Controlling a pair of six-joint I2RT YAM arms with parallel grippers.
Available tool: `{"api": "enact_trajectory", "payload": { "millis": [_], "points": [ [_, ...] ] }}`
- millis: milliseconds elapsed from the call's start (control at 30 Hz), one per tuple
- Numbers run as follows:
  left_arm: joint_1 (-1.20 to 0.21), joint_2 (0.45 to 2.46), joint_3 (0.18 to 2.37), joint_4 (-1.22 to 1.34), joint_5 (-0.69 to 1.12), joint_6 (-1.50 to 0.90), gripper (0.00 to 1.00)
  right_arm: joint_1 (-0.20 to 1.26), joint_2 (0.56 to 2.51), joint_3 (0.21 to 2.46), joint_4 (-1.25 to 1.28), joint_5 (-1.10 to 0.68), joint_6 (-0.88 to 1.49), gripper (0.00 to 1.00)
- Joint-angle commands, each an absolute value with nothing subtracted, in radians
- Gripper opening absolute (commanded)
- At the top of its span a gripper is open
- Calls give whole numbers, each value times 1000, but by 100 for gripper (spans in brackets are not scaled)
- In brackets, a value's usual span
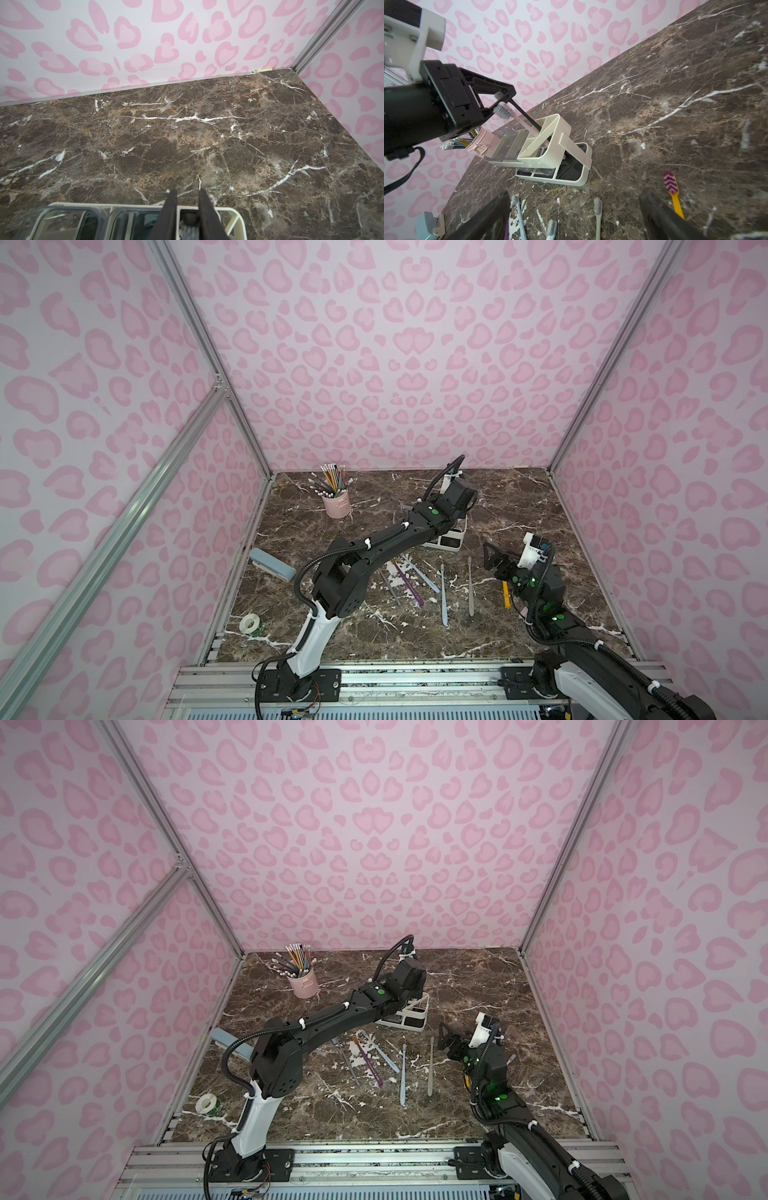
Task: Place the toothbrush into the toothbrush holder
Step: Place the toothbrush in the toothbrush holder, then pick up the toothbrush from the center of the board.
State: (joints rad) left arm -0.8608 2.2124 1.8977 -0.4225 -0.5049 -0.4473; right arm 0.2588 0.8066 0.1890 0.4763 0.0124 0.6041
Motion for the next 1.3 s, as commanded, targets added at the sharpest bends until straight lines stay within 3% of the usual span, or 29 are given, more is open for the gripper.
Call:
{"api": "enact_trajectory", "payload": {
  "millis": [0, 400, 633, 800, 967, 1267],
  "points": [
    [-861, 2214, 1917, -411, -515, -455, 24, 259, 808, 204, 503, 8, 593, 99],
    [-861, 2186, 1971, -440, -534, -445, 43, 258, 815, 207, 509, 0, 590, 99],
    [-859, 2120, 1991, -451, -555, -435, 66, 259, 832, 209, 512, -3, 586, 99],
    [-858, 2045, 1979, -486, -571, -436, 74, 259, 844, 213, 508, -6, 584, 99],
    [-831, 1894, 1793, -483, -562, -503, 83, 264, 859, 222, 500, -24, 560, 99],
    [-727, 1654, 1457, -532, -447, -687, 84, 367, 920, 255, 516, -21, 461, 99]
  ]
}}
